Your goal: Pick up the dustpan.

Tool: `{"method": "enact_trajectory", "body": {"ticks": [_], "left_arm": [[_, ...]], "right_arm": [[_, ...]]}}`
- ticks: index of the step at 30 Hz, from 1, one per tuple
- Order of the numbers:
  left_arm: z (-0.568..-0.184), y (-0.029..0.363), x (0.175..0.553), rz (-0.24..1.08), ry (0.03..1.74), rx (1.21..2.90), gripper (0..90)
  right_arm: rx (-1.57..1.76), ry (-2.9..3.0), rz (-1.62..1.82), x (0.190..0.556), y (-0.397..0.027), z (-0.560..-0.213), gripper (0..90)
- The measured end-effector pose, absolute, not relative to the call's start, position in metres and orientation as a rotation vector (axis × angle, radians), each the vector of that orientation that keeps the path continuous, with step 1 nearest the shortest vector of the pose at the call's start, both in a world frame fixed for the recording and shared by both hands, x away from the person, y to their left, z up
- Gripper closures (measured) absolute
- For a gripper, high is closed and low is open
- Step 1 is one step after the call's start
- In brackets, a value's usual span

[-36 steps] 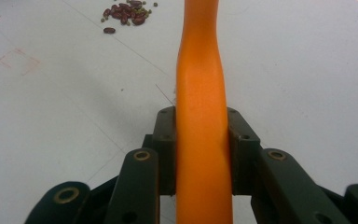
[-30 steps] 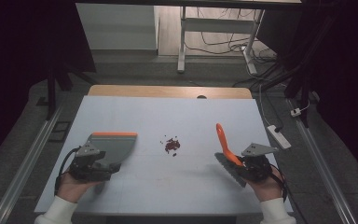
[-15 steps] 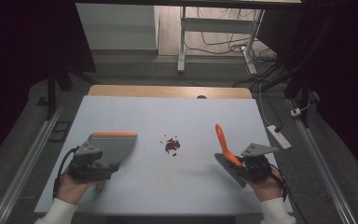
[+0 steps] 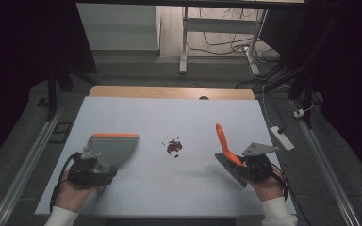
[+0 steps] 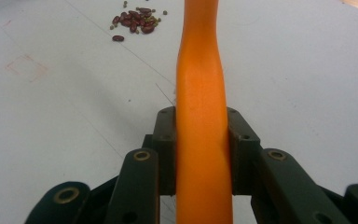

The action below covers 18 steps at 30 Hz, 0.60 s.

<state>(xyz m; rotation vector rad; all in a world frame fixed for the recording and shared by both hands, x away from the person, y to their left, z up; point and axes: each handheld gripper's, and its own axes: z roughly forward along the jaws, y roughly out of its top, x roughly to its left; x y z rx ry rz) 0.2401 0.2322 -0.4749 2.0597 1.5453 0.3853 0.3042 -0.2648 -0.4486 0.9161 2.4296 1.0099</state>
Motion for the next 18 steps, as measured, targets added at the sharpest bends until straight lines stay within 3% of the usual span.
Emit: {"method": "enact_trajectory", "body": {"ticks": [13,18], "left_arm": [[-0.501,0.233,0.254,0.238,1.683,2.038,15.3],[-0.513,0.232,0.262,0.187,1.711,2.031,20.9]], "right_arm": [[0.909,2.436,0.990,0.306,-0.263,-0.451,70.1],[0.913,2.435,0.979,0.305,-0.263,-0.451,70.0]]}}
